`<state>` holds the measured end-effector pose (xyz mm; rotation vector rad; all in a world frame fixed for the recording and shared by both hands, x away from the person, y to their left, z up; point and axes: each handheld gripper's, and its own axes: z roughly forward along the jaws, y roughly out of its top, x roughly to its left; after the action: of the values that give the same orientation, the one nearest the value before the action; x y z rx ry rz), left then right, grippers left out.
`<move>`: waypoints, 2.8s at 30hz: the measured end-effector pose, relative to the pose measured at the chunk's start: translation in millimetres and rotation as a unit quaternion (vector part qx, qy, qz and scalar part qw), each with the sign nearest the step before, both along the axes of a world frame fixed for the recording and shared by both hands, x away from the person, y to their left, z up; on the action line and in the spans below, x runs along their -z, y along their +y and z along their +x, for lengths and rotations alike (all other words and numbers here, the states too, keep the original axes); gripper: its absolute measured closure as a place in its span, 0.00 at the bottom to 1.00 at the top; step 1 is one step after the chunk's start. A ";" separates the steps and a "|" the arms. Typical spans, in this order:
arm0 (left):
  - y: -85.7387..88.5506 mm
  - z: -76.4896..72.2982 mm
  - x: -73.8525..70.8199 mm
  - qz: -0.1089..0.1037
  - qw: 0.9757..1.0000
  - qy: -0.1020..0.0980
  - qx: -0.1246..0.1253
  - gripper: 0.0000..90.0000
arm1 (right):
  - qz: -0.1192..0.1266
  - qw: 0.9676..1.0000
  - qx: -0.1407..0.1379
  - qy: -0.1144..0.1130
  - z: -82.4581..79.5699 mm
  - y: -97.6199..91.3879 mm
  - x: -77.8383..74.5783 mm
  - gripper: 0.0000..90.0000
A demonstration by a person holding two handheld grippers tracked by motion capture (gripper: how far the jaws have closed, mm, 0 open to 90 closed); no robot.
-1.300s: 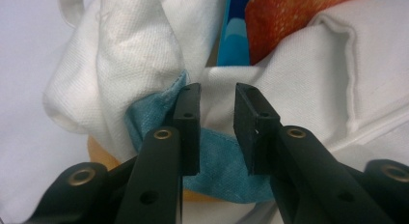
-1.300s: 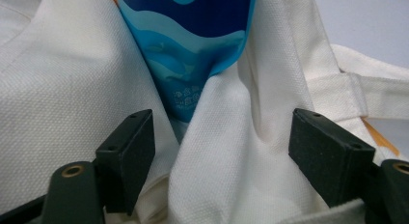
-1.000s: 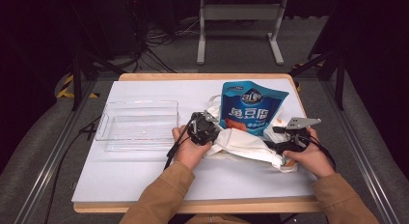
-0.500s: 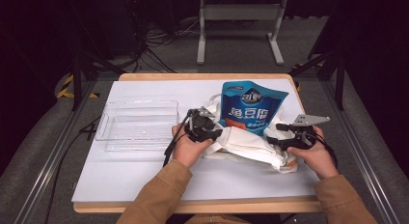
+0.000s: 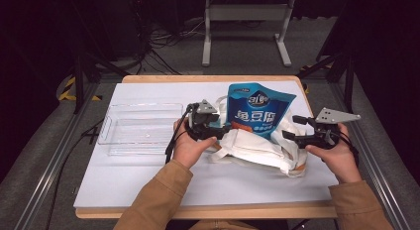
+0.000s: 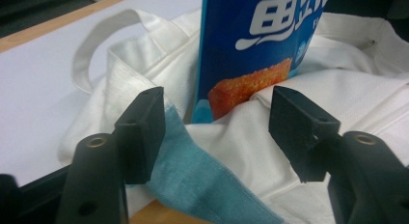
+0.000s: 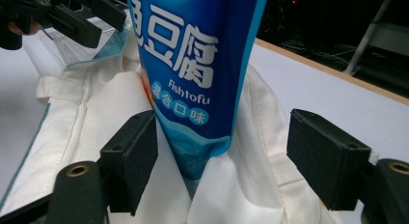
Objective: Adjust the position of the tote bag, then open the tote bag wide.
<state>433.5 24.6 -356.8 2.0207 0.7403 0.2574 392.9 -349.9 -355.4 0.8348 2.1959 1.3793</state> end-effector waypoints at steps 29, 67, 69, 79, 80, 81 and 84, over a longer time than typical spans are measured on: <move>-1.0 34.6 -32.3 -0.117 0.988 -0.051 0.089 0.39 | -0.031 0.998 -0.007 -0.050 -42.6 24.9 -44.0 0.32; -49.1 51.0 -5.9 -0.127 0.982 -0.061 0.123 0.43 | -0.010 0.998 -0.010 -0.056 -48.8 21.5 -49.2 0.33; -49.8 51.4 -5.6 -0.132 0.982 -0.061 0.125 0.44 | -0.009 0.998 -0.010 -0.056 -48.9 21.6 -49.3 0.33; -50.8 52.9 -1.4 -0.131 0.980 -0.048 0.143 0.62 | -0.009 0.999 -0.008 -0.050 -48.1 22.1 -47.9 0.35; -49.7 52.6 -1.7 -0.124 0.980 -0.053 0.147 0.65 | -0.009 0.999 -0.009 -0.050 -48.0 22.3 -47.8 0.35; -49.4 52.5 -2.0 -0.120 0.980 -0.057 0.149 0.69 | -0.010 0.999 -0.008 -0.050 -48.0 22.3 -47.8 0.35; -49.8 50.8 -2.6 -0.112 0.979 -0.064 0.157 0.77 | -0.011 0.999 -0.007 -0.051 -47.7 22.4 -47.5 0.35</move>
<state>484.3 -25.2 -354.3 1.8534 0.3457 0.1129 345.2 -327.6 -307.9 0.7265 2.1397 1.3709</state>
